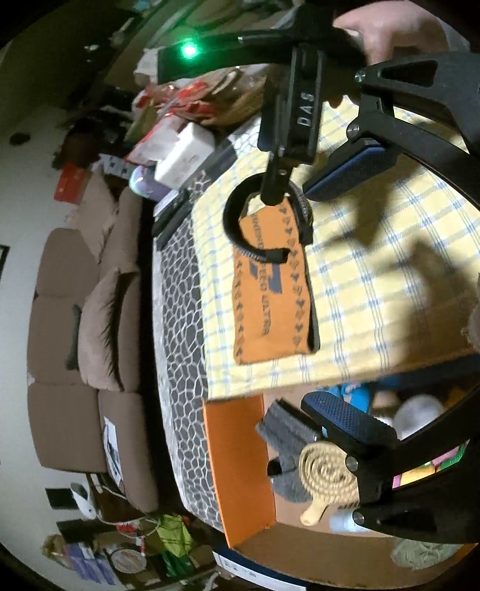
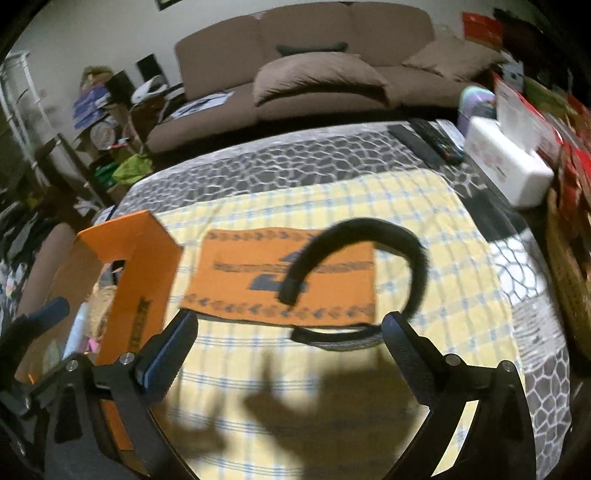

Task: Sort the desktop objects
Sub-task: 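Move right tool to the black patterned headband and grasp it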

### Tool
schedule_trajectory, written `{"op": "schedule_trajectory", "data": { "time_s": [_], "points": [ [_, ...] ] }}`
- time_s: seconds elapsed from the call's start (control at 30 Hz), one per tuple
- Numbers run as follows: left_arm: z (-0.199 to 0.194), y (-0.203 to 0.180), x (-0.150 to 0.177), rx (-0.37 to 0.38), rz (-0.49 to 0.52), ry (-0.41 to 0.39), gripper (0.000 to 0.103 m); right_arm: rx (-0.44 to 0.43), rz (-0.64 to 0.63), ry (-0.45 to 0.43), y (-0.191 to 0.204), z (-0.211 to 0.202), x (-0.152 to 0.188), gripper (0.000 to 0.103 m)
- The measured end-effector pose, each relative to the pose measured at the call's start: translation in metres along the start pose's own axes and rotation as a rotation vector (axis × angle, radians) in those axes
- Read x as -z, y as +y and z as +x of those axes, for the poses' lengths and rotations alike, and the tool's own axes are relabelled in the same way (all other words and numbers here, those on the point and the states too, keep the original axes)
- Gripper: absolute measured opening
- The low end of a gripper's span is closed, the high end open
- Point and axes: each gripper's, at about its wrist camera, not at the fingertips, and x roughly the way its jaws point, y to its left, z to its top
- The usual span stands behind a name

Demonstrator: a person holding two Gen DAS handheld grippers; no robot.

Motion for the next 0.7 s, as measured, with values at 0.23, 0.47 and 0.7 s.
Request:
{"op": "schedule_trajectory", "data": {
  "time_s": [0.23, 0.47, 0.7],
  "points": [
    [0.023, -0.016, 0.005, -0.022, 0.015, 0.038, 0.103, 0.039, 0.092, 0.019, -0.042, 0.009, 0.005, 0.101],
    [0.042, -0.028, 0.01, -0.025, 0.04, 0.074, 0.103, 0.112, 0.198, 0.051, -0.086, 0.037, 0.013, 0.101],
    [0.054, -0.039, 0.013, -0.016, 0.07, 0.097, 0.103, 0.151, 0.288, 0.04, -0.113, 0.053, 0.02, 0.092]
  ]
}}
